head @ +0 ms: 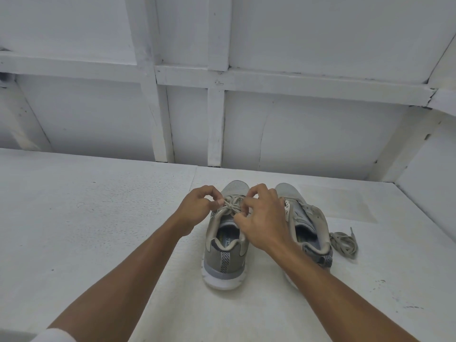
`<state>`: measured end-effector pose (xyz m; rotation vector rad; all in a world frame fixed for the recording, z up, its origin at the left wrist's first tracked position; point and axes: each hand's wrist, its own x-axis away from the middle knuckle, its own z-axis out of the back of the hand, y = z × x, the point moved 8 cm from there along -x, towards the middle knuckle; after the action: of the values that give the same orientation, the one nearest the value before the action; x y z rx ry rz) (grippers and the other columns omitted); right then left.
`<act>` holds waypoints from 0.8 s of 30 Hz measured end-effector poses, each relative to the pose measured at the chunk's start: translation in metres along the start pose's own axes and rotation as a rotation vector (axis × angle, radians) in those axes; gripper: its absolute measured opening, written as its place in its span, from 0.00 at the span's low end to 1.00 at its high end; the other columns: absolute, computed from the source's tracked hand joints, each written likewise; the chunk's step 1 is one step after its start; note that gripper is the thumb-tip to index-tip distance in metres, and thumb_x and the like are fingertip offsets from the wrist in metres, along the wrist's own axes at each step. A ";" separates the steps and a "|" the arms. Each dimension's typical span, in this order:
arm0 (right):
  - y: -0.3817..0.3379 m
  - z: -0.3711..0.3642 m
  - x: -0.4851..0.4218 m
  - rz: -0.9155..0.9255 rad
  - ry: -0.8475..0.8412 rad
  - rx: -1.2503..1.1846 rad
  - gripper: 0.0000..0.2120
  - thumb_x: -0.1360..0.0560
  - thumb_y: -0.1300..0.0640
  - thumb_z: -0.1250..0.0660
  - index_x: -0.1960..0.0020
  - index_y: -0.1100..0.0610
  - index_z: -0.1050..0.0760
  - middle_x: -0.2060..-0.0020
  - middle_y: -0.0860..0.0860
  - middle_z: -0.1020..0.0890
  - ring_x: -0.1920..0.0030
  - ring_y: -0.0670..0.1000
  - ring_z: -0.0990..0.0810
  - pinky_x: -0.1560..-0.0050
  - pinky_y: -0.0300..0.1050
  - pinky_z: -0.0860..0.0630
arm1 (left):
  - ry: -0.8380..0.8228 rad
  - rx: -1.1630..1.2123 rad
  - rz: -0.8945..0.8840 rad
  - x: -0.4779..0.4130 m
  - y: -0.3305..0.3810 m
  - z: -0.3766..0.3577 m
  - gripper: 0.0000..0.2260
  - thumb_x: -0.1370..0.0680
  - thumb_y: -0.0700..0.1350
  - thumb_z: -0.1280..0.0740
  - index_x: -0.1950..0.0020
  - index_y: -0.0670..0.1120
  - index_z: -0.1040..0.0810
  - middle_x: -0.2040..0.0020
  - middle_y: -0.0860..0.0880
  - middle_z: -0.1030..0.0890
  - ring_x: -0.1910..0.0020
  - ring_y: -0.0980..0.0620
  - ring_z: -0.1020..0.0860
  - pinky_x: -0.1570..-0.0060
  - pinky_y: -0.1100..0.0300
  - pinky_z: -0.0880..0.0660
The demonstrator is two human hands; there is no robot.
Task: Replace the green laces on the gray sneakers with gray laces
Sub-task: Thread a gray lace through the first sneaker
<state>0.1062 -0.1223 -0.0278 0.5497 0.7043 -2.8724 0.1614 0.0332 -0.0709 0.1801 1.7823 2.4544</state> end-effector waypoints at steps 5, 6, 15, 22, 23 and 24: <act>0.007 -0.006 -0.004 -0.033 -0.088 -0.090 0.04 0.30 0.54 0.32 0.63 0.49 0.26 0.48 0.44 0.30 0.45 0.47 0.31 0.44 0.46 0.33 | -0.108 -0.174 -0.054 0.000 0.007 0.001 0.05 0.22 0.45 0.32 0.55 0.44 0.20 0.57 0.49 0.18 0.63 0.56 0.22 0.58 0.61 0.29; 0.009 -0.007 -0.002 -0.038 -0.103 -0.122 0.04 0.29 0.54 0.32 0.62 0.49 0.26 0.48 0.44 0.30 0.43 0.48 0.31 0.43 0.46 0.33 | -0.126 -0.207 -0.072 -0.001 0.009 0.001 0.05 0.22 0.45 0.32 0.54 0.45 0.19 0.56 0.49 0.18 0.63 0.56 0.22 0.58 0.61 0.29; 0.000 0.000 0.003 0.002 -0.055 -0.009 0.14 0.30 0.41 0.31 0.56 0.51 0.25 0.47 0.43 0.29 0.45 0.46 0.32 0.47 0.44 0.35 | -0.190 -0.437 -0.177 -0.007 0.026 0.000 0.04 0.24 0.50 0.29 0.51 0.53 0.18 0.54 0.58 0.18 0.60 0.55 0.19 0.59 0.63 0.25; -0.004 0.000 0.003 0.054 -0.011 -0.151 0.03 0.25 0.53 0.33 0.57 0.52 0.23 0.46 0.45 0.26 0.45 0.49 0.30 0.45 0.47 0.33 | -0.093 -0.405 -0.174 -0.003 0.033 0.002 0.04 0.24 0.46 0.29 0.57 0.47 0.19 0.60 0.52 0.18 0.66 0.55 0.20 0.63 0.64 0.27; -0.004 0.000 0.003 0.052 -0.022 -0.146 0.03 0.25 0.53 0.33 0.58 0.51 0.24 0.46 0.45 0.27 0.45 0.48 0.31 0.44 0.47 0.33 | -0.071 -0.365 -0.159 -0.002 0.031 0.003 0.04 0.24 0.45 0.29 0.58 0.46 0.19 0.61 0.51 0.18 0.66 0.54 0.20 0.63 0.64 0.27; -0.004 -0.001 0.003 0.052 -0.033 -0.136 0.04 0.26 0.53 0.32 0.58 0.51 0.24 0.45 0.44 0.27 0.44 0.48 0.31 0.44 0.47 0.33 | -0.055 -0.327 -0.145 0.000 0.028 0.002 0.04 0.24 0.43 0.29 0.58 0.46 0.20 0.61 0.50 0.18 0.67 0.54 0.20 0.63 0.64 0.27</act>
<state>0.1028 -0.1188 -0.0284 0.4939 0.8590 -2.7529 0.1613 0.0268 -0.0437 0.0858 1.2984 2.5598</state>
